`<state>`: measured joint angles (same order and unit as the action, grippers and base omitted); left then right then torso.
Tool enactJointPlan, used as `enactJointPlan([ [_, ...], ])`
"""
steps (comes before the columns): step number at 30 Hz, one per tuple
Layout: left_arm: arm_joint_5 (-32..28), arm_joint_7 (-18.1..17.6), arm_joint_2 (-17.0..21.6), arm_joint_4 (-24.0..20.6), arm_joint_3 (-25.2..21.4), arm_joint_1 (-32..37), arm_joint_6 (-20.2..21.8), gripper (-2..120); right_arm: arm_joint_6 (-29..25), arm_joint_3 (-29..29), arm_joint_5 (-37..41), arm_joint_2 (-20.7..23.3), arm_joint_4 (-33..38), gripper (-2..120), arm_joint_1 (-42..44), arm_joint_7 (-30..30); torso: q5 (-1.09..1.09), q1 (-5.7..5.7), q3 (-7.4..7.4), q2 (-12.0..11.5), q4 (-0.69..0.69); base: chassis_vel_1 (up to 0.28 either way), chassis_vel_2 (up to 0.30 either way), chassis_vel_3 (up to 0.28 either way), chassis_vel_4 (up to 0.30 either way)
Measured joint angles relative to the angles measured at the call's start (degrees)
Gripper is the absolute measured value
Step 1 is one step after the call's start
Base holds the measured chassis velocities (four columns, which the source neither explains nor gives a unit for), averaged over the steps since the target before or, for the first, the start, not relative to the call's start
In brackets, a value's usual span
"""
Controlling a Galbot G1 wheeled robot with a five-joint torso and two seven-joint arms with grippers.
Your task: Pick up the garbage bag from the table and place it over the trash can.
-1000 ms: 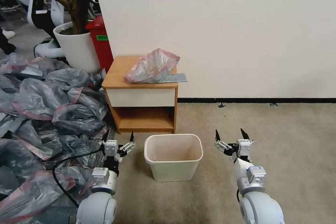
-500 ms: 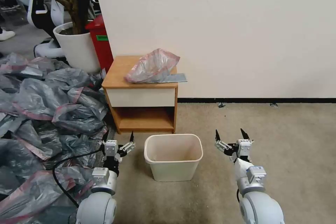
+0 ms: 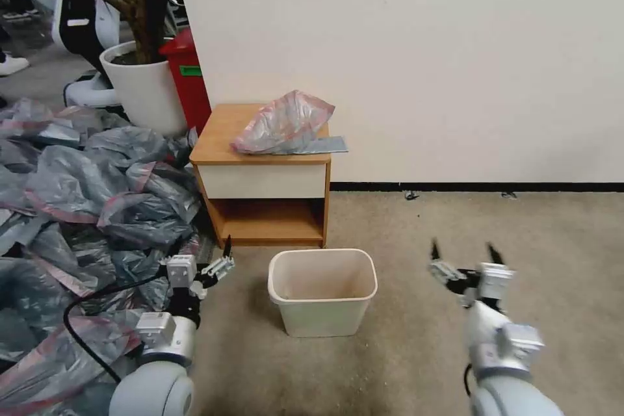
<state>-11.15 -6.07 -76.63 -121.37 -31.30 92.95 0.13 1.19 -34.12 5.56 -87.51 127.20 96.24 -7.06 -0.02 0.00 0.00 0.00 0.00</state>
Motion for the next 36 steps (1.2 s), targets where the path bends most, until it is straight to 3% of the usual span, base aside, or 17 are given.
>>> enactJointPlan([
  [8,0.4,1.4,-0.4,1.7,0.5,0.3,-3.2,100,-4.8,2.1,1.8,1.5,-3.4,100,-3.0,0.8,0.02,0.0,0.0,0.0,0.0,0.0,0.0,0.0,0.0],
  [17,0.2,1.7,-0.6,2.8,-0.2,0.8,-5.0,100,-4.8,5.8,9.4,3.4,-6.7,100,-8.6,0.3,0.02,0.0,0.01,0.0,0.0,0.0,0.0,0.0,0.0],
  [20,-0.9,1.8,-0.7,2.9,-0.3,0.8,-5.3,100,-1.2,9.1,19.5,4.4,-7.8,100,-13.5,-3.5,0.02,0.0,0.01,0.0,0.0,0.0,0.0,0.0,0.0],
  [21,-0.9,1.8,-0.7,2.9,-0.3,0.8,-5.3,100,-1.2,9.1,19.5,4.4,-7.8,100,-13.5,-3.5,0.02,0.0,0.01,0.0,0.0,0.0,0.0,0.0,0.0],
  [26,-2.3,2.0,-0.9,3.1,-1.0,0.5,-5.4,100,6.0,13.6,44.2,4.6,-8.9,100,-23.4,-13.3,0.01,0.0,0.01,0.0,0.0,0.0,0.0,0.0,0.0],
  [27,-2.3,2.0,-0.9,3.1,-1.0,0.5,-5.4,100,6.0,13.6,44.2,4.6,-8.9,100,-23.4,-13.3,0.01,0.0,0.01,0.0,0.0,0.0,0.0,0.0,0.0],
  [30,-2.6,2.0,-1.2,3.2,-1.5,0.6,-5.4,100,8.7,14.5,59.5,3.7,-11.2,99,-29.6,-19.2,0.02,0.0,0.01,0.0,0.0,0.0,0.0,0.0,0.0],
  [36,-3.1,2.4,-1.8,3.4,-1.8,0.6,-5.6,100,9.9,14.3,72.6,1.9,-16.6,99,-37.1,-24.6,0.02,0.0,0.02,0.0,0.0,0.0,0.0,0.0,0.0],
])
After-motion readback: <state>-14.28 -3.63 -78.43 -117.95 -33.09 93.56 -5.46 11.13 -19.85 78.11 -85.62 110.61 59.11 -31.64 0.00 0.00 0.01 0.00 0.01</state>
